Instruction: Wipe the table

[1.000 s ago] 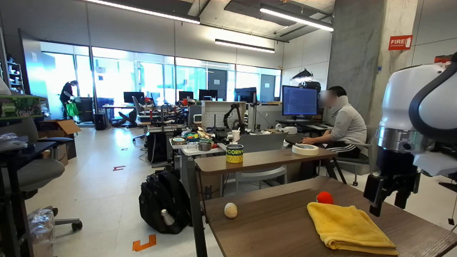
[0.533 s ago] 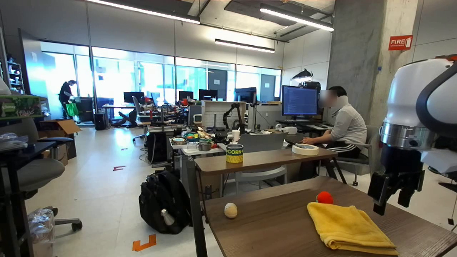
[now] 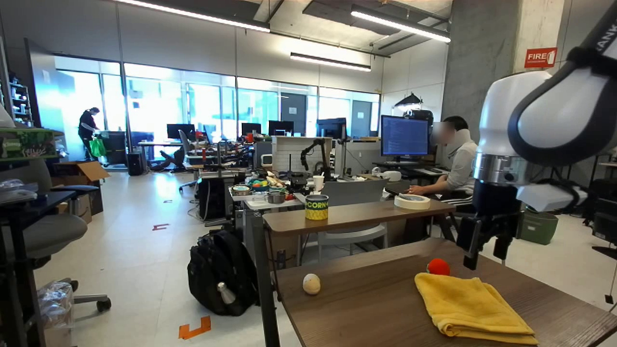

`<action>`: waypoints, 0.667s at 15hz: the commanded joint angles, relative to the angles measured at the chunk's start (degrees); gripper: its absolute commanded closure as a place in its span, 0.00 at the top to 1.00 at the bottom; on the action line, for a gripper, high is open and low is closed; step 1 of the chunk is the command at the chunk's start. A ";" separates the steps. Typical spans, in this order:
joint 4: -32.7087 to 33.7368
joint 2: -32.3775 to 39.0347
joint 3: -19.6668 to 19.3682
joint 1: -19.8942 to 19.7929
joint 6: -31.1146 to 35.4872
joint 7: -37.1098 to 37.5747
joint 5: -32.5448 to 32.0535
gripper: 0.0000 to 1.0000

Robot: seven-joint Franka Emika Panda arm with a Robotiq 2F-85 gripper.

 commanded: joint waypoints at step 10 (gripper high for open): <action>21.51 17.21 0.45 -0.41 -12.59 -3.76 2.93 1.00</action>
